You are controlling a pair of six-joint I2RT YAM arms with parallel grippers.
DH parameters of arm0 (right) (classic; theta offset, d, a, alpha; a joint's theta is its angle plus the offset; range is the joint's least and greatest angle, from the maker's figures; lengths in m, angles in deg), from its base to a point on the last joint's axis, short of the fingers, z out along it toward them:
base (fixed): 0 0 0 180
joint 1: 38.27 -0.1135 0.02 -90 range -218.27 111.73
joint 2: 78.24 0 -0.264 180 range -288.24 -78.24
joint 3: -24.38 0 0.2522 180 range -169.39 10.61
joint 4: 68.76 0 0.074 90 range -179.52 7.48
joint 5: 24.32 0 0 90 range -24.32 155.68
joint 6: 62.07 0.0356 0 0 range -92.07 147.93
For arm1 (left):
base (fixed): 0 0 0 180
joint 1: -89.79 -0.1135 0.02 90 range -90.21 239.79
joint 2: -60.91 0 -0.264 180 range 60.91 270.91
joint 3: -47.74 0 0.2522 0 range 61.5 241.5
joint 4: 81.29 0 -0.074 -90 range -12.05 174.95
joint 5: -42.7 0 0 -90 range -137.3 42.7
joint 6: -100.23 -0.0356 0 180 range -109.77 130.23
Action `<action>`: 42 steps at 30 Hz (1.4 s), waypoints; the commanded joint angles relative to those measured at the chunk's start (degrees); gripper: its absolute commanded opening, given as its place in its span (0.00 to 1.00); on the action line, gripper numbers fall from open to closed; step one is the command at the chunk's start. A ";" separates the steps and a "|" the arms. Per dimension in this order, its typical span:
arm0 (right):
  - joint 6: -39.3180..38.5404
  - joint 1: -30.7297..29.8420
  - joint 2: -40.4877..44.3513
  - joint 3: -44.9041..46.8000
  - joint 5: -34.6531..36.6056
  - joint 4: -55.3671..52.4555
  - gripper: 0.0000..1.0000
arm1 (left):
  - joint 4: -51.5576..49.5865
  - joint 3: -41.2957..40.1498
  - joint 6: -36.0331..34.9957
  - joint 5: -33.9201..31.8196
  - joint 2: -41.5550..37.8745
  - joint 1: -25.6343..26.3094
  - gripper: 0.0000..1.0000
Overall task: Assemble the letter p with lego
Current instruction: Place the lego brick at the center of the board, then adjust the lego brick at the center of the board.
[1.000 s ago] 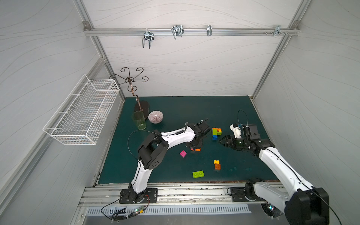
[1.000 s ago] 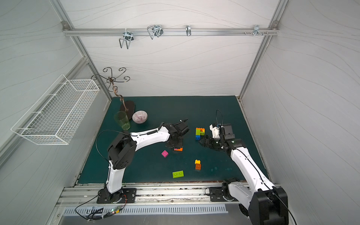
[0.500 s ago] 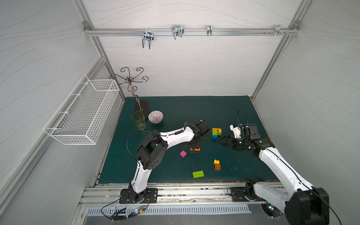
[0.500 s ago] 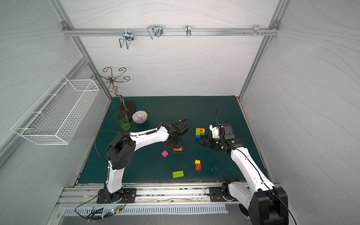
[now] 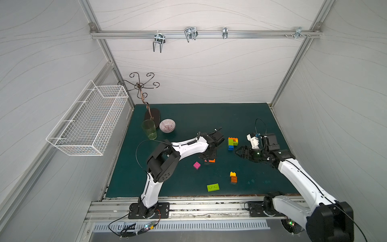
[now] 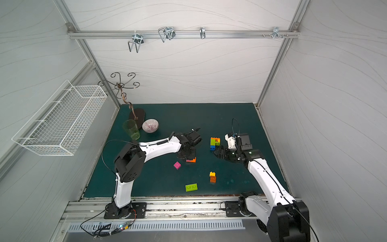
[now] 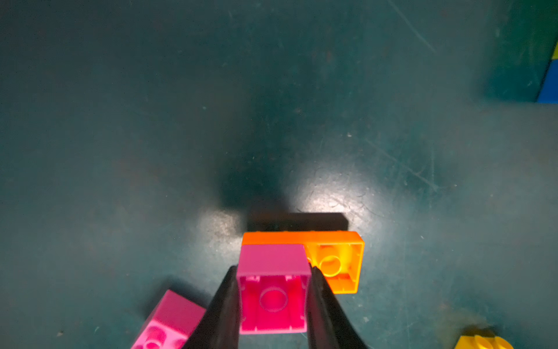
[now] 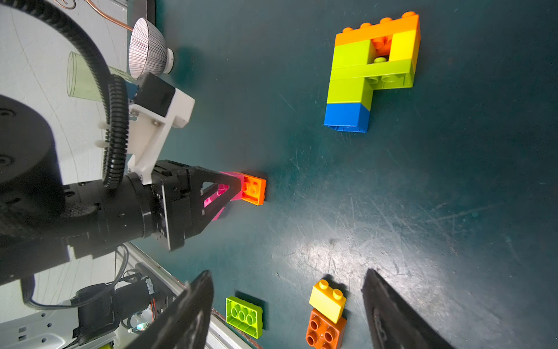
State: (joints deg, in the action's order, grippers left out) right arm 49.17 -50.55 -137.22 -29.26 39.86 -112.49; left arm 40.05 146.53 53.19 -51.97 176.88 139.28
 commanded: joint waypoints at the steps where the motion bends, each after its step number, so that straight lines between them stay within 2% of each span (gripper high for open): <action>1: 0.11 0.26 -0.21 0.59 -0.52 0.56 0.79 | 3.39 -3.15 1.06 1.41 4.30 -0.20 0.21; 6: 0.06 0.27 -0.37 0.51 -0.58 0.62 0.79 | 4.28 -3.94 0.93 2.17 4.90 -0.28 0.22; 10: 0.02 0.25 -0.23 0.45 -0.53 0.29 0.79 | 3.41 -2.92 0.59 2.42 3.54 -0.33 0.26; 13: 0.08 0.31 -0.15 0.45 -0.46 -0.03 0.79 | 1.53 -0.98 -0.11 2.22 1.81 -0.36 0.34; 18: 0.69 0.30 0.17 0.11 0.14 -1.04 0.79 | -1.65 2.60 -1.59 1.63 -1.33 -0.36 0.57; 24: 2.26 0.20 0.79 1.16 -0.04 -1.57 0.79 | -3.61 3.60 -3.44 0.98 -6.96 -0.39 0.78; 29: 4.36 -0.30 1.23 3.30 -0.33 -2.78 0.76 | -1.94 -3.06 -4.64 0.26 -15.56 -0.45 0.87; 32: 8.02 -1.82 1.73 6.87 -1.03 -1.58 0.76 | 2.12 -10.78 -4.61 0.17 -21.83 -0.81 0.92; 36: 12.30 -8.25 1.98 11.54 1.68 1.26 0.74 | 6.33 -17.97 -3.48 1.31 -27.71 -1.03 0.94; 42: 16.80 -14.97 -1.00 15.36 1.49 8.16 0.72 | 7.80 -22.80 -2.97 0.71 -31.24 -1.02 0.96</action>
State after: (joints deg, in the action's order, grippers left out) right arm 62.39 -63.31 -136.87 -14.36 40.71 -108.95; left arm 44.73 124.22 49.85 -50.55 147.54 138.54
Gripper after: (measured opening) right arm 0.723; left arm 0.956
